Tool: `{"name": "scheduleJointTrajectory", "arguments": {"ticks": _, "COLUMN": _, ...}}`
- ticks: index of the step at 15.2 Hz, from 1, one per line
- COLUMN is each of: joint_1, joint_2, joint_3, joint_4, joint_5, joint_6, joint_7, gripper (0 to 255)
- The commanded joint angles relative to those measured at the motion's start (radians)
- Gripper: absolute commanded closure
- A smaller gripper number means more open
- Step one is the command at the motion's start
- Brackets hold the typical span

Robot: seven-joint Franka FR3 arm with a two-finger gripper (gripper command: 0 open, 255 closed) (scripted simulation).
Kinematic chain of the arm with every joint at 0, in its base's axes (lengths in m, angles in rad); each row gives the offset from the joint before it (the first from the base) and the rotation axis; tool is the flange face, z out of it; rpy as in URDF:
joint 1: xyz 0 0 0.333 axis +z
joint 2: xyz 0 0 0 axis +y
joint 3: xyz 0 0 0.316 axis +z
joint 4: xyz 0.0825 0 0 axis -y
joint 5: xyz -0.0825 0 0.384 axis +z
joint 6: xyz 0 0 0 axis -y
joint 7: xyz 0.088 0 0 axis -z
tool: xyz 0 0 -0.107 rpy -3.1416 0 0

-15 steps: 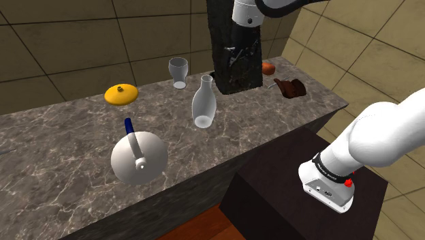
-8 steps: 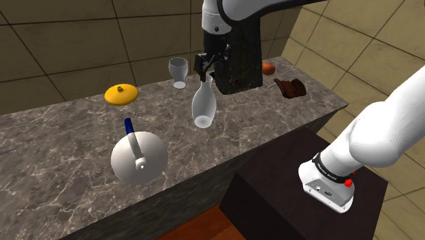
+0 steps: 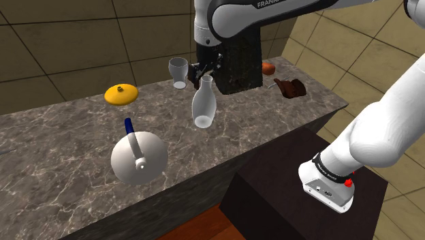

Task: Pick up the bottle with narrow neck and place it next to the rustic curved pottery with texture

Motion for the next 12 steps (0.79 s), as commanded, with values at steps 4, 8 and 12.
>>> {"name": "scheduleJointTrajectory", "arguments": {"ticks": 4, "joint_1": 0.000, "joint_2": 0.004, "joint_3": 0.000, "joint_4": -0.012, "joint_5": -0.002, "joint_6": 0.016, "joint_7": 0.000, "gripper": 0}}
{"name": "scheduleJointTrajectory", "arguments": {"ticks": 8, "joint_1": 0.000, "joint_2": 0.004, "joint_3": 0.000, "joint_4": -0.012, "joint_5": -0.001, "joint_6": 0.016, "joint_7": 0.000, "gripper": 0}}
{"name": "scheduleJointTrajectory", "arguments": {"ticks": 12, "joint_1": 0.000, "joint_2": 0.004, "joint_3": 0.000, "joint_4": -0.011, "joint_5": -0.002, "joint_6": 0.016, "joint_7": 0.000, "gripper": 255}}
